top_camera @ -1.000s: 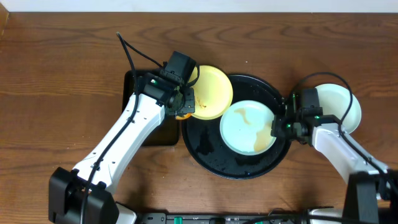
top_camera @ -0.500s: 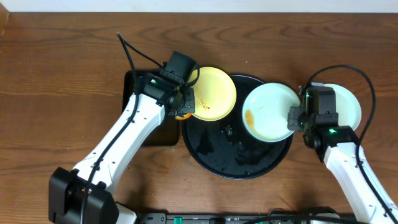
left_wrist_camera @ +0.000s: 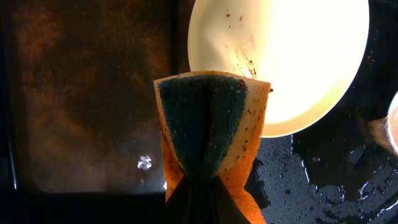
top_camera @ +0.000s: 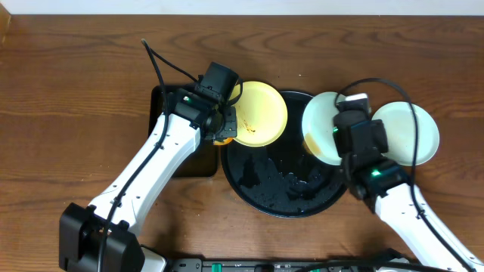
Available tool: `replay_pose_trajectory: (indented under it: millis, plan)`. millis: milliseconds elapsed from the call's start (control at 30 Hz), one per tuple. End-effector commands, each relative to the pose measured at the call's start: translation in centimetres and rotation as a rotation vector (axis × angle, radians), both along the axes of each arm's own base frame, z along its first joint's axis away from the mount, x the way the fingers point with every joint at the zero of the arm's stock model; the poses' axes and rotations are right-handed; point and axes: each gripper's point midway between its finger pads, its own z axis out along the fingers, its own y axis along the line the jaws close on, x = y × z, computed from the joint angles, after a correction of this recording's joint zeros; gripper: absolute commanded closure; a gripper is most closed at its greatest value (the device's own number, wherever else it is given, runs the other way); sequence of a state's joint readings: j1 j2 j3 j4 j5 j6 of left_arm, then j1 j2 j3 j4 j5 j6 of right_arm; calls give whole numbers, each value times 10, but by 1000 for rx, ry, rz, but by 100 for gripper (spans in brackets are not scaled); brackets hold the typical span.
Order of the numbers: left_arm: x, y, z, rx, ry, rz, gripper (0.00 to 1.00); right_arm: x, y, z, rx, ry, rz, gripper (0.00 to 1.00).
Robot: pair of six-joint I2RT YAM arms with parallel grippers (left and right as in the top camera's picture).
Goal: Clean dirty plates on tray and stack at the side
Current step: 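Lift the pale green plate with the right gripper onto the first green plate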
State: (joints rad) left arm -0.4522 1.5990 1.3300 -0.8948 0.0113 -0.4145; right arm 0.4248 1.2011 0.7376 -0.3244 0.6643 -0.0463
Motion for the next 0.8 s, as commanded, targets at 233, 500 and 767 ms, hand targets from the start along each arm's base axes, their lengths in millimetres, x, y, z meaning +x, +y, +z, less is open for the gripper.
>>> replay_pose_trajectory:
  millis: [233,500,767]
  plan:
    - [0,5,7,13,-25,-1,92,-6,8,49,-243,-168,-48,99]
    - [0,5,7,13,-25,-1,93,-1,1,45,-126,-193,-97,99]
    - [0,5,7,13,-25,-1,92,16,-61,14,312,-188,-312,99]
